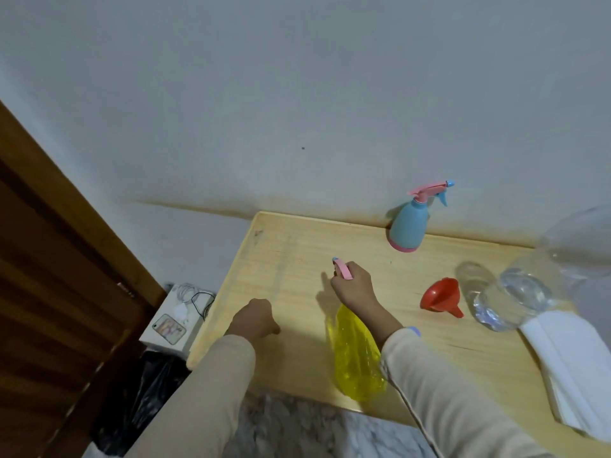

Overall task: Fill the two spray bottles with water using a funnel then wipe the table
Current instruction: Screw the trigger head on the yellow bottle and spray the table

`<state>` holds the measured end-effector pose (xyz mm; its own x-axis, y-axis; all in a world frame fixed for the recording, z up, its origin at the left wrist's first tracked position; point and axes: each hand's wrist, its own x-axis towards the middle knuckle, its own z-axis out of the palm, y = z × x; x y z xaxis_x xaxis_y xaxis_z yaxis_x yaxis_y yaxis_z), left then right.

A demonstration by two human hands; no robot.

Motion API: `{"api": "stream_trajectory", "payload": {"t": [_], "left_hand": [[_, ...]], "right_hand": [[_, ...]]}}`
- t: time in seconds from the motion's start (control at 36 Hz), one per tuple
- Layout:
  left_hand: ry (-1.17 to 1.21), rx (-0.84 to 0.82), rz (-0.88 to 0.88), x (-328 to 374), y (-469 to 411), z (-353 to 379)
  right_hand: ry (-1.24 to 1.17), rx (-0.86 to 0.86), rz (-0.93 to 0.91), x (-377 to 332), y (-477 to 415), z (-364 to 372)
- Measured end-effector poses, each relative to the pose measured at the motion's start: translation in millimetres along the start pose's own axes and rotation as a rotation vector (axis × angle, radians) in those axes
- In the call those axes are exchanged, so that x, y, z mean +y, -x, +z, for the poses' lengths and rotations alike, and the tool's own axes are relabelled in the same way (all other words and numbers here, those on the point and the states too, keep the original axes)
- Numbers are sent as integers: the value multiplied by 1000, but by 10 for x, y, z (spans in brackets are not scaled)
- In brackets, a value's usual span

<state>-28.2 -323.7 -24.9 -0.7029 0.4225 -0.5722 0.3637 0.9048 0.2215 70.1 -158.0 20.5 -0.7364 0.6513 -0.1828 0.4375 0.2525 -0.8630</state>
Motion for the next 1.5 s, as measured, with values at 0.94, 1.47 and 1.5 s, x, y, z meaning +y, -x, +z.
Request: {"api": "stream_trajectory", "payload": {"t": [0.94, 1.47, 1.5], "left_hand": [[24, -23, 4, -69, -131, 5], [26, 8, 20, -137, -107, 31], [25, 8, 23, -136, -106, 31]], "right_hand": [[-81, -148, 268, 17, 51, 328], [3, -182, 148, -65, 135, 325], [-3, -183, 171, -68, 142, 335]]}}
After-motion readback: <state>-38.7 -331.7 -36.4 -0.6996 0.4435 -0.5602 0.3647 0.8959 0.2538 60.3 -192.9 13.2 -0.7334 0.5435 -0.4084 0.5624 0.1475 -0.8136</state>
